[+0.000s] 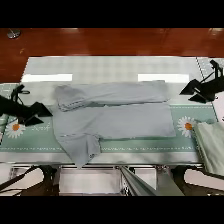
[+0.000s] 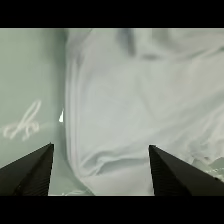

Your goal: Fold the shirts.

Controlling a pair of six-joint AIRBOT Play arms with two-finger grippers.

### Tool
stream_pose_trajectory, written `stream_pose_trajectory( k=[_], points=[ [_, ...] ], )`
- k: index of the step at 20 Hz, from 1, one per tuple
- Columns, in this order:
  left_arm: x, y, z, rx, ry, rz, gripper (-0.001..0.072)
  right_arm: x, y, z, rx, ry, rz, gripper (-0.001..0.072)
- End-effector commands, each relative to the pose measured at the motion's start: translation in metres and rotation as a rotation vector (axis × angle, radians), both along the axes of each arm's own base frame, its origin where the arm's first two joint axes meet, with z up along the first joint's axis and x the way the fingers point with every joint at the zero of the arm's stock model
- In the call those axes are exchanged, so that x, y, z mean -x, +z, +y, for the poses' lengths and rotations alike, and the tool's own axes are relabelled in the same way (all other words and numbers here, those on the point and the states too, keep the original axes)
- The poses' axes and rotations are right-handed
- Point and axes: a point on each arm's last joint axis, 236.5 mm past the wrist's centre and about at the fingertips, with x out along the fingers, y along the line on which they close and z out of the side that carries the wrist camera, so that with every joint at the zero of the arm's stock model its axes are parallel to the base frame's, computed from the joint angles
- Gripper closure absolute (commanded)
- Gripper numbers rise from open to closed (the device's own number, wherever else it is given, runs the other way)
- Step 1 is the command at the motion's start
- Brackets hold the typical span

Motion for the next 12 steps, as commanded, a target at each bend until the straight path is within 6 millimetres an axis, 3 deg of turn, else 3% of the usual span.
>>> stream_pose_trajectory(
  k=[1,3,5,7,9,12],
  points=[
    [0.052,-0.028,-0.014,0.031,0.171,0.029,0.0006,0.037,-0.012,0.045,-0.126,-0.037,-0.126,0.0088],
    [0.066,-0.036,-0.036,0.126,0.262,0.037,0.0006,0.059,-0.022,0.069,-0.2,-0.034,-0.134,0.0088],
    [0.083,-0.048,-0.046,0.143,0.269,0.079,0.0006,0.076,-0.03,0.081,-0.232,-0.03,-0.118,0.0088],
    [0.092,-0.052,-0.054,0.162,0.271,0.107,0.0006,0.084,-0.036,0.085,-0.238,-0.03,-0.102,0.0088],
    [0.086,-0.043,-0.076,0.242,0.242,0.081,0.0006,0.083,-0.035,0.085,-0.241,-0.034,-0.103,0.0088],
    [0.101,-0.047,-0.107,0.253,0.126,0.118,0.0006,0.078,-0.034,0.071,-0.22,-0.073,-0.119,0.0088]
  ],
)
